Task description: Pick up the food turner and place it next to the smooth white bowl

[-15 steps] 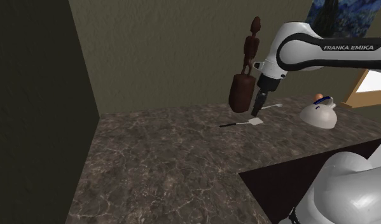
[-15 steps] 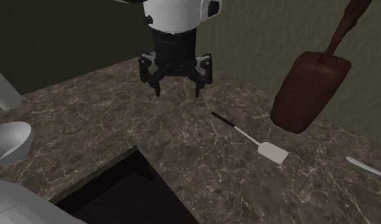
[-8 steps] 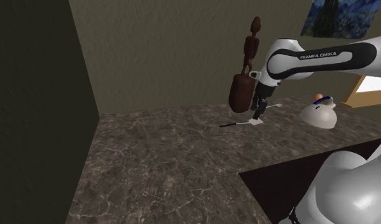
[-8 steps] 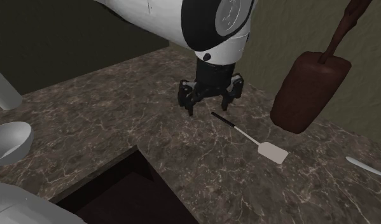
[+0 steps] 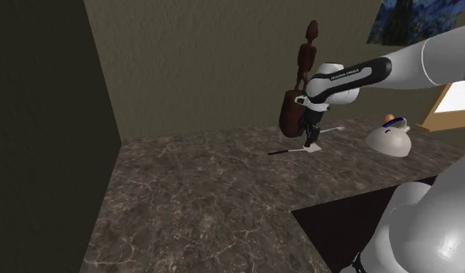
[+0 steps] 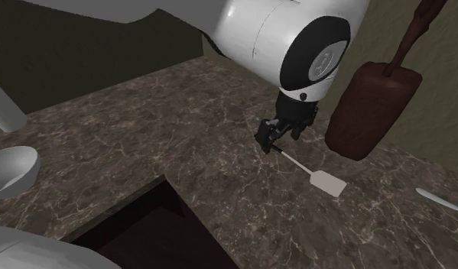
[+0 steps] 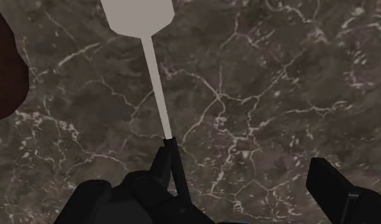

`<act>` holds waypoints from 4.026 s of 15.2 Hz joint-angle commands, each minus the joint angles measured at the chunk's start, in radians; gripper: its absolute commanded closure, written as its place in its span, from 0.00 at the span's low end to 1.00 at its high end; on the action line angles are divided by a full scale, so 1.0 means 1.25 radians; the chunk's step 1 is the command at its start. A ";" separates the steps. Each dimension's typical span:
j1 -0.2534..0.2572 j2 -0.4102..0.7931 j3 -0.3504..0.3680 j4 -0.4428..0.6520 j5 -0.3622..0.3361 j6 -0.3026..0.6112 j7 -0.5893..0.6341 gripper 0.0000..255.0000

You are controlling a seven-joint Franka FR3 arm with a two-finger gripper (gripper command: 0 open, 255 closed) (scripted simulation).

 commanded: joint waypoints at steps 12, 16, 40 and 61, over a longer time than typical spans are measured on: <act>0.018 0.312 -0.061 0.116 0.238 0.094 -0.374 0.00; 0.015 0.325 -0.057 0.110 0.252 0.108 -0.384 0.00; 0.031 0.255 -0.072 0.149 0.180 0.025 -0.329 1.00; 0.060 0.062 -0.026 0.179 0.026 -0.138 -0.171 1.00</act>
